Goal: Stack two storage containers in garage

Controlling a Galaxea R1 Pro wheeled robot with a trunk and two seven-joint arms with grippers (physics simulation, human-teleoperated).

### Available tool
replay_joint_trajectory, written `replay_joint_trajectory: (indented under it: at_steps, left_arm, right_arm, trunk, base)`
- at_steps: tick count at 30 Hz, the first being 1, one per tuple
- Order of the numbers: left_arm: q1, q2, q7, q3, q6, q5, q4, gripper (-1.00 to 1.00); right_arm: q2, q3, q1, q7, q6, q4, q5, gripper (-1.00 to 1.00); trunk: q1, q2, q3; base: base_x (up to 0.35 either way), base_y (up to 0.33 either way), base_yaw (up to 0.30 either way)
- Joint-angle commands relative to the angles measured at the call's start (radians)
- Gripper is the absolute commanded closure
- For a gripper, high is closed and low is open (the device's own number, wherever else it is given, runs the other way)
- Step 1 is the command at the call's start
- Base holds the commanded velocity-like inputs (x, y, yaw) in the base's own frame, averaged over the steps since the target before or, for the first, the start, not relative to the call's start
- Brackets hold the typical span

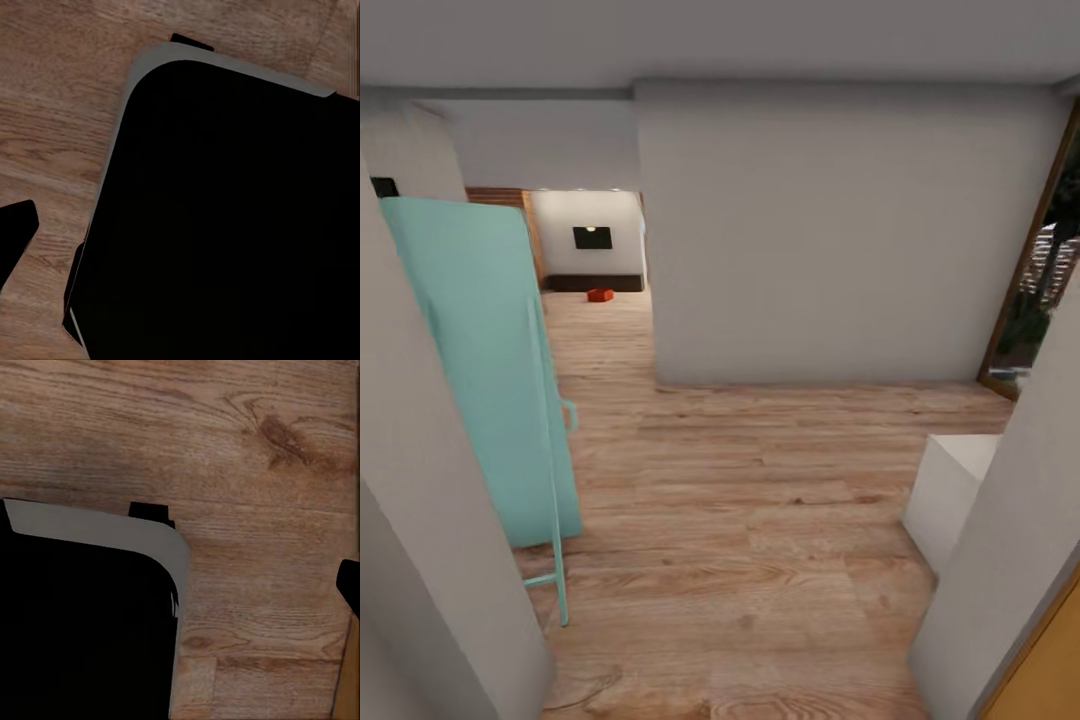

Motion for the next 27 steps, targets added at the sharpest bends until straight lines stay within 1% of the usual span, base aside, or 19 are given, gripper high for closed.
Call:
replay_joint_trajectory:
  at_steps: [1, 22, 27]
  left_arm:
    - [0.000, 0.000, 0.001, 0.000, -0.002, 0.003, 0.000, -1.00]
    - [0.000, 0.000, 0.001, 0.000, 0.001, 0.003, 0.000, -1.00]
    - [0.000, 0.000, 0.001, 0.000, 0.000, 0.002, -0.001, -1.00]
  right_arm:
    - [0.000, 0.009, -0.001, 0.000, -0.007, 0.003, -0.009, -1.00]
    - [-0.002, 0.012, -0.001, 0.000, -0.003, 0.003, -0.008, -1.00]
    - [-0.002, 0.012, -0.001, 0.000, -0.004, 0.003, -0.008, -1.00]
  trunk:
    - [0.001, 0.000, -0.001]
    - [0.001, 0.000, -0.001]
    - [0.001, 0.000, -0.001]
  base:
    - [0.333, 0.000, 0.000]
    - [0.333, 0.000, 0.000]
    - [0.325, -0.066, 0.000]
